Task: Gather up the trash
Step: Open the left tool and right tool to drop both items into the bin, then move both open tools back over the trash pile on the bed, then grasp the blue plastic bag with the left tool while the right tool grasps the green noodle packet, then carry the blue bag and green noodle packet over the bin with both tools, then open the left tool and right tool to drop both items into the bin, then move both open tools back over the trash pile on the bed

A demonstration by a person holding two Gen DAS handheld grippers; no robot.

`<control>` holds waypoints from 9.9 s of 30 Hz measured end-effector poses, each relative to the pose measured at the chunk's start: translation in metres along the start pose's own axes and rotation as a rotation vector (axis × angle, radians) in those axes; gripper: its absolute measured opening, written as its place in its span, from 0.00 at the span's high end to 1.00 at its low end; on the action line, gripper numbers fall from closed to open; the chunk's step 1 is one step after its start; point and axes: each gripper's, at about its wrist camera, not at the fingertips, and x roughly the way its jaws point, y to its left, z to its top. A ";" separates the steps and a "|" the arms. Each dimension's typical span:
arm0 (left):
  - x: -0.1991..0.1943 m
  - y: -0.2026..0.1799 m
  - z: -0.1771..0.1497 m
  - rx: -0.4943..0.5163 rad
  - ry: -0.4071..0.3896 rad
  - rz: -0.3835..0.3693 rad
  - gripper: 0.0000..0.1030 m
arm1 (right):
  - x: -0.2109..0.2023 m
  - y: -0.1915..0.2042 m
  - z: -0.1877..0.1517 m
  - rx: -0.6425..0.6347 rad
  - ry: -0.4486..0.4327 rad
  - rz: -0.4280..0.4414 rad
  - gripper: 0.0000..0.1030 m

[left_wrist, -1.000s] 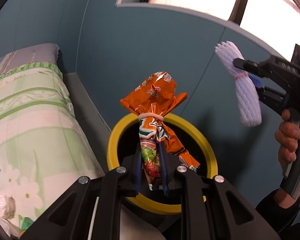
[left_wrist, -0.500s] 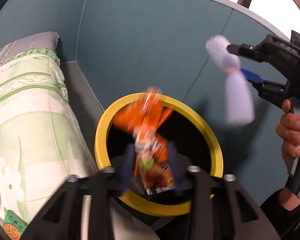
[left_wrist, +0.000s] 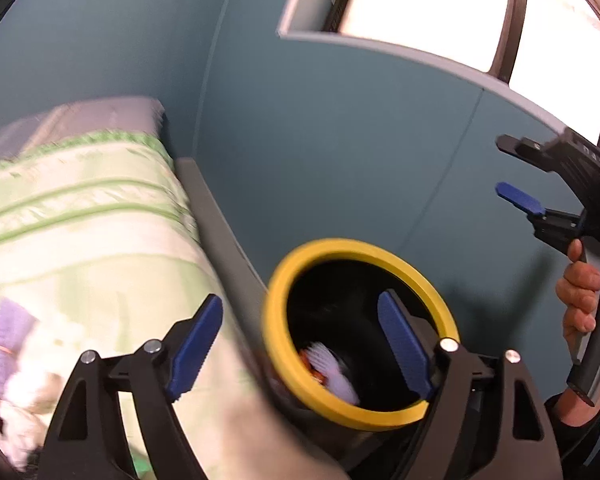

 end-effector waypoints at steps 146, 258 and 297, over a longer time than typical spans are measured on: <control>-0.235 0.235 -0.102 -0.468 -0.242 0.317 0.93 | 0.069 0.204 -0.225 -0.696 0.416 0.407 0.70; -0.018 -0.016 -0.004 -0.074 -0.060 -0.052 0.45 | 0.008 0.004 -0.034 -0.120 -0.082 -0.084 0.46; -0.274 0.075 -0.002 -0.128 -0.418 0.425 0.08 | -0.058 0.188 -0.085 -0.418 -0.142 0.202 0.30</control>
